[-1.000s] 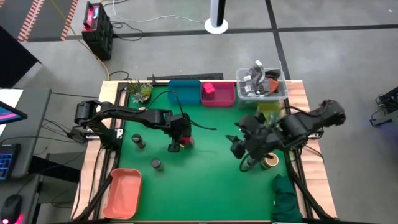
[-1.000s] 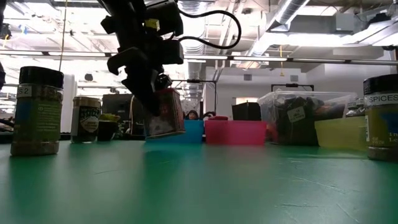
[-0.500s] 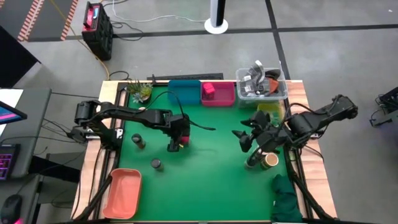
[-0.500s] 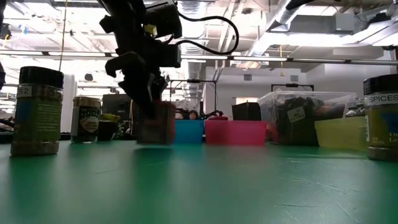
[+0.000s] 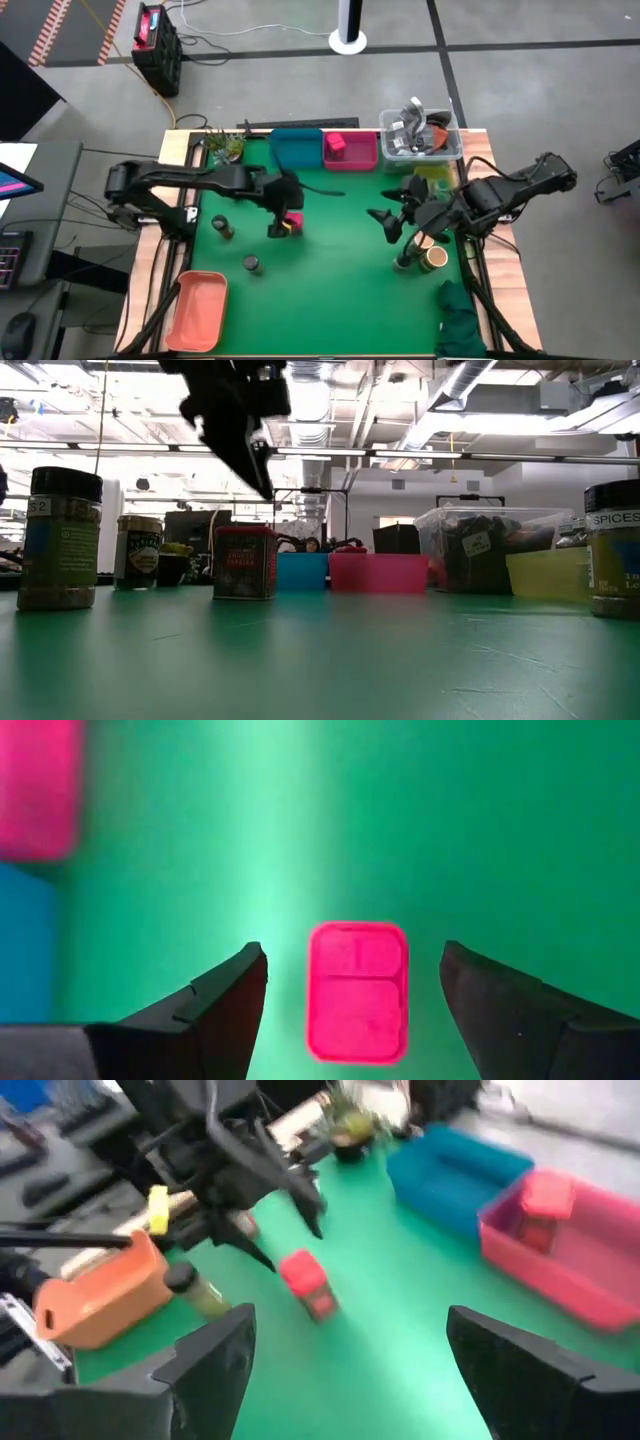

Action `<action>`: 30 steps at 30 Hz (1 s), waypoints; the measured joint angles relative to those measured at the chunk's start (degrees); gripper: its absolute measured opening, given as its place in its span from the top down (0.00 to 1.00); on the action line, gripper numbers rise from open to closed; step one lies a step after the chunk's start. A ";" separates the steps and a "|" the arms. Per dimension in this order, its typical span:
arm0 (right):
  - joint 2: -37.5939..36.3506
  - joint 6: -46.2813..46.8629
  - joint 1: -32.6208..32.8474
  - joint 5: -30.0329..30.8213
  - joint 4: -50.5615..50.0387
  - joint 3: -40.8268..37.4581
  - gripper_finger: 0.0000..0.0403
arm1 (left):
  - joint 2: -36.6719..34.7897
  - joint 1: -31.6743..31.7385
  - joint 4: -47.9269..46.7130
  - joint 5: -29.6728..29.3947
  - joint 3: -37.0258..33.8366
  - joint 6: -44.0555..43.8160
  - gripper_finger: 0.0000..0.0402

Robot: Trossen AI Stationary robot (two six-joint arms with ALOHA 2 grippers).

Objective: Sort spices by type
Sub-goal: Put the red spice can into the red bin

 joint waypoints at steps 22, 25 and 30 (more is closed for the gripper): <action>18.74 -24.50 -15.24 -22.36 31.46 -9.44 0.09 | -24.34 2.22 -4.93 -5.87 0.00 -13.52 0.33; 24.63 -28.68 -17.78 -26.53 31.21 -5.24 0.07 | -25.22 2.22 -6.50 -6.63 0.00 -13.85 0.33; 33.04 -34.55 -20.80 -31.06 28.66 3.60 0.02 | -26.12 2.20 -9.10 -6.86 0.00 -13.77 0.33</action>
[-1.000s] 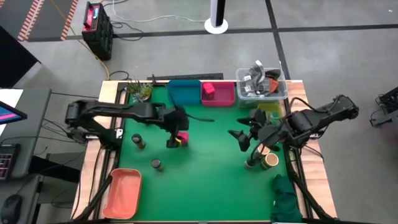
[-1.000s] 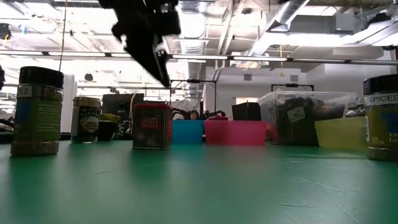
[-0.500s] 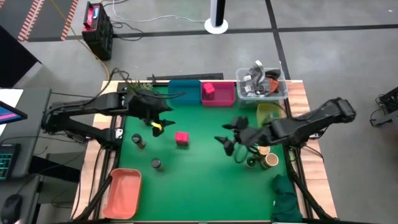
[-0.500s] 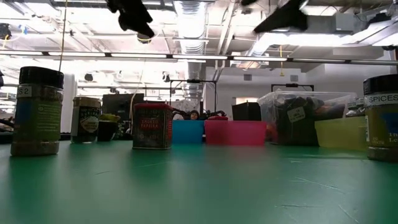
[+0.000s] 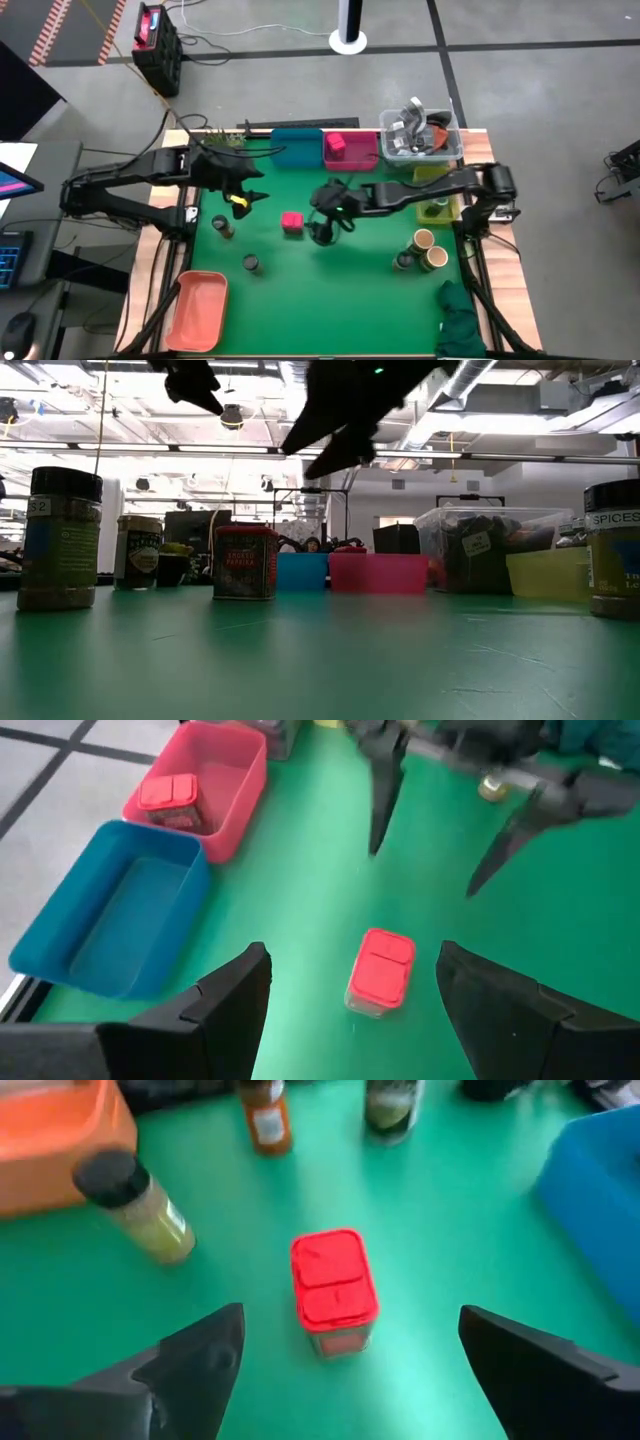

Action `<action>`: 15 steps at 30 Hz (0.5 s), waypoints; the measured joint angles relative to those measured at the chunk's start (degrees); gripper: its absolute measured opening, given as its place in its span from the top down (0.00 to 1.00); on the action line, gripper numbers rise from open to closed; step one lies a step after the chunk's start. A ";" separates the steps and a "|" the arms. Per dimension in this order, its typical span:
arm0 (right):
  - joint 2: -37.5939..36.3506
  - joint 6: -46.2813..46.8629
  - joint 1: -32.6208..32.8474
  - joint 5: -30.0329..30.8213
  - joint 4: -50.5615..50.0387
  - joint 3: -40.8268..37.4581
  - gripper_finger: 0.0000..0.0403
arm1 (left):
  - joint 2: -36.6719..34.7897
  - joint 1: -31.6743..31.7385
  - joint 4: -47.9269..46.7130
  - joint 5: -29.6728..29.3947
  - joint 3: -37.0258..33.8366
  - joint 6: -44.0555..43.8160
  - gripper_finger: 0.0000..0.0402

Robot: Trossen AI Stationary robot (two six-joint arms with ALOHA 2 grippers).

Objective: Sort spices by type
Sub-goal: Put the red spice can into the red bin

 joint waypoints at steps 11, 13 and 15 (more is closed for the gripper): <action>16.62 -9.10 -3.50 -4.62 -13.85 21.26 0.01 | -1.79 0.02 -1.48 -0.24 0.00 -0.07 0.33; 18.42 -9.18 -3.88 -5.16 -15.95 23.84 0.01 | -2.43 0.00 -1.61 -0.91 0.00 -0.84 0.33; 20.05 -9.32 -4.31 -6.34 -17.62 25.35 0.01 | -3.40 0.00 -2.55 -2.43 0.00 -1.67 0.33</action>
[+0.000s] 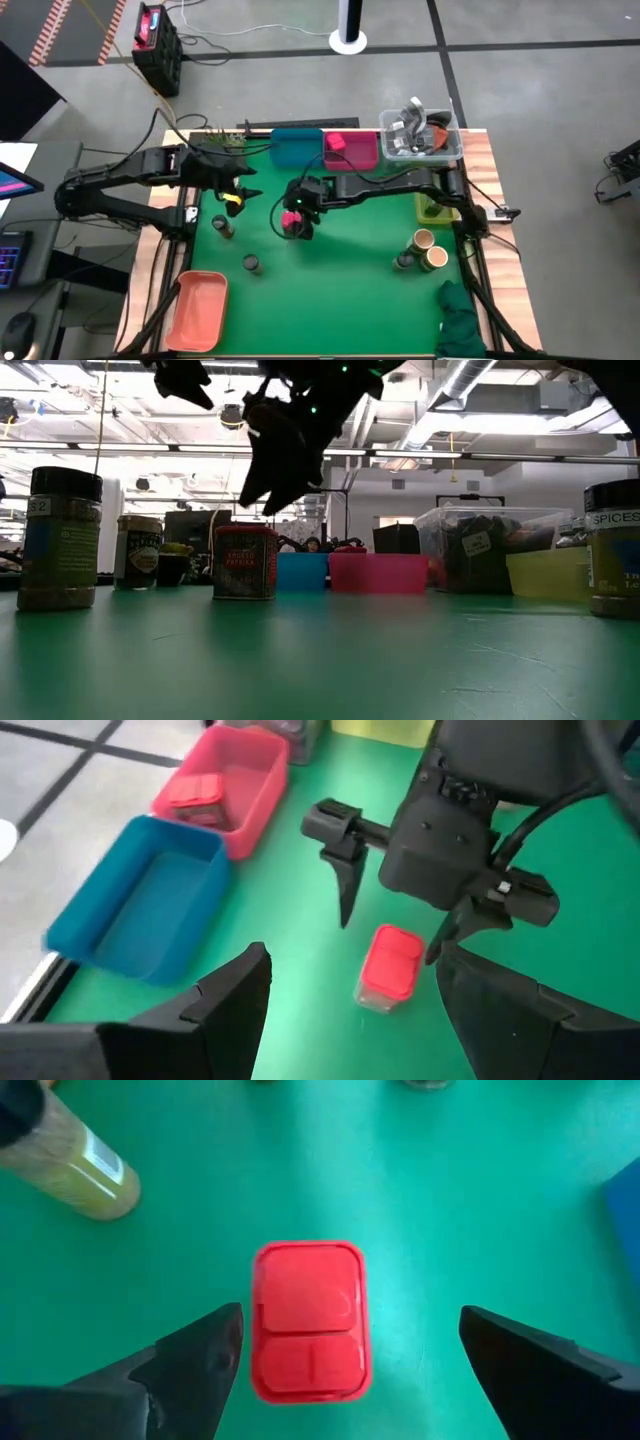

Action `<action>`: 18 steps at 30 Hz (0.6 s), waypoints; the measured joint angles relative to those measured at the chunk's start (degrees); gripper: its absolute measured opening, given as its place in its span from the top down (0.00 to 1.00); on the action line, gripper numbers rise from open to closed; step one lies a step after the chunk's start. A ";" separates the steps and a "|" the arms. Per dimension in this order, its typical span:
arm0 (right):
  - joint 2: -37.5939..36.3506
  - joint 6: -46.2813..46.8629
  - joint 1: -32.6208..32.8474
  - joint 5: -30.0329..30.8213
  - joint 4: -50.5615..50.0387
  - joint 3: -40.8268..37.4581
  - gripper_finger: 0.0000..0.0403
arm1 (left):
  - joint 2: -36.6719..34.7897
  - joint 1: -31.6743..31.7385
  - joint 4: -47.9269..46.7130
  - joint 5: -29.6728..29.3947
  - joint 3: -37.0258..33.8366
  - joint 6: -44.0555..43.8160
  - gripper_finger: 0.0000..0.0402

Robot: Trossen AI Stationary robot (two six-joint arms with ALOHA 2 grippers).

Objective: Sort spices by type
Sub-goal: Put the red spice can into the red bin

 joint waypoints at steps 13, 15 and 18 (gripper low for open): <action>2.57 -0.02 -0.05 -4.18 0.46 1.42 0.01 | -4.55 1.11 -5.46 -2.05 0.00 -1.39 0.33; 3.26 -0.84 0.04 -4.24 1.19 1.43 0.01 | -4.81 1.11 -5.47 -2.05 0.00 -1.43 0.33; 4.76 -1.25 0.26 -4.34 1.89 1.35 0.01 | -4.81 1.09 -5.47 -2.02 0.00 -1.43 0.33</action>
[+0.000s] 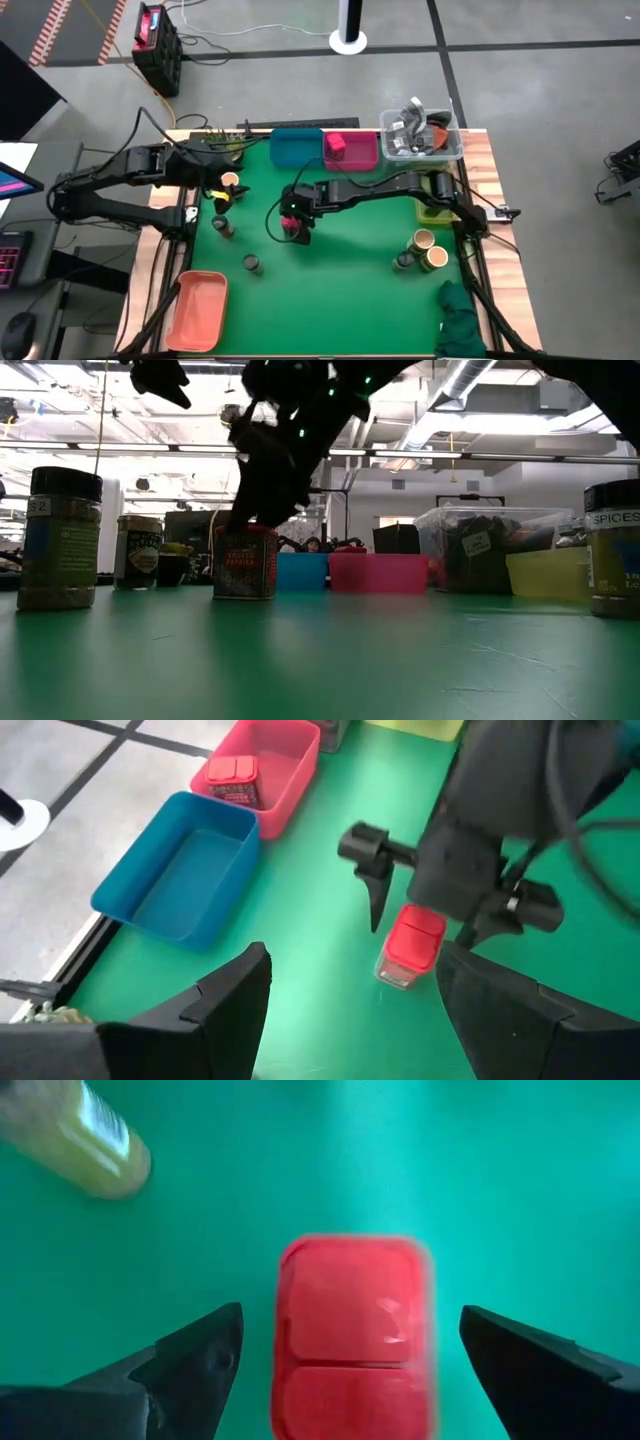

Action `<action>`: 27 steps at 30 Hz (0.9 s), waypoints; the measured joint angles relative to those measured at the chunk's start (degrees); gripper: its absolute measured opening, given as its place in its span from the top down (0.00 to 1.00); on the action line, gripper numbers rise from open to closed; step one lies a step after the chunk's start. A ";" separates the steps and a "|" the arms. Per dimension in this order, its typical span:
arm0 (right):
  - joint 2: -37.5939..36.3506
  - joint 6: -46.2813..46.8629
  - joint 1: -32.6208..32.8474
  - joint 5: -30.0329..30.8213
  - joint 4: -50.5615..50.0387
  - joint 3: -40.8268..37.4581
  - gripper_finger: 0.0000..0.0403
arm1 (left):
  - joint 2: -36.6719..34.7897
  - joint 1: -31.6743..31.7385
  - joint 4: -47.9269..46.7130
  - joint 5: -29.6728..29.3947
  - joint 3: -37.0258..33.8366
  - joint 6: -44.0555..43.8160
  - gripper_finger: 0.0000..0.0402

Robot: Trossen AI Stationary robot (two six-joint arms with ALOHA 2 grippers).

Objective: Sort spices by type
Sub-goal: Put the red spice can into the red bin

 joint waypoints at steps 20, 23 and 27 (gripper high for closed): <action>2.40 7.96 -1.06 0.25 -5.02 2.73 0.40 | 0.00 0.00 -2.69 -0.02 0.00 0.56 0.33; 2.38 8.32 -1.77 0.49 -8.82 5.52 0.43 | 0.00 0.00 -2.80 -0.70 0.00 1.24 0.33; 2.44 12.86 -3.63 2.80 -16.98 12.02 0.43 | 0.00 0.00 -2.80 -3.04 0.00 2.98 0.33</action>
